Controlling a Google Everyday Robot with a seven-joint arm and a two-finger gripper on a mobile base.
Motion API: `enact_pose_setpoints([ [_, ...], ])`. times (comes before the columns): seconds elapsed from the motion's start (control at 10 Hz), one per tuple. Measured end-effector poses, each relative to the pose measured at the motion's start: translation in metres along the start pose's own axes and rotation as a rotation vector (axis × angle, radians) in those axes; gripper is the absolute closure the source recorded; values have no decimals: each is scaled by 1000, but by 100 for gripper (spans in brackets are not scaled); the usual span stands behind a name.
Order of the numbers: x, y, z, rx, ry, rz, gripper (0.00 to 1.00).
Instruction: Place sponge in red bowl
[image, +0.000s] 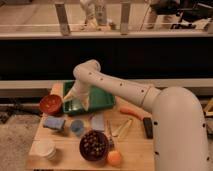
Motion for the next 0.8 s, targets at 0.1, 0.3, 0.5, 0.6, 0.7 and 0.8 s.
enact_pose_setpoints([
  [0.1,-8,-11,3,7,-4,-38,20],
  [0.3,-31,-35,13,9,-4,-183,20],
  [0.5,-48,-42,32,7,-14,-364,20],
  [0.6,-50,-41,37,13,-20,-404,20],
  [0.7,-52,-39,42,20,-33,-456,20],
  [0.8,-51,-37,44,21,-36,-463,20],
])
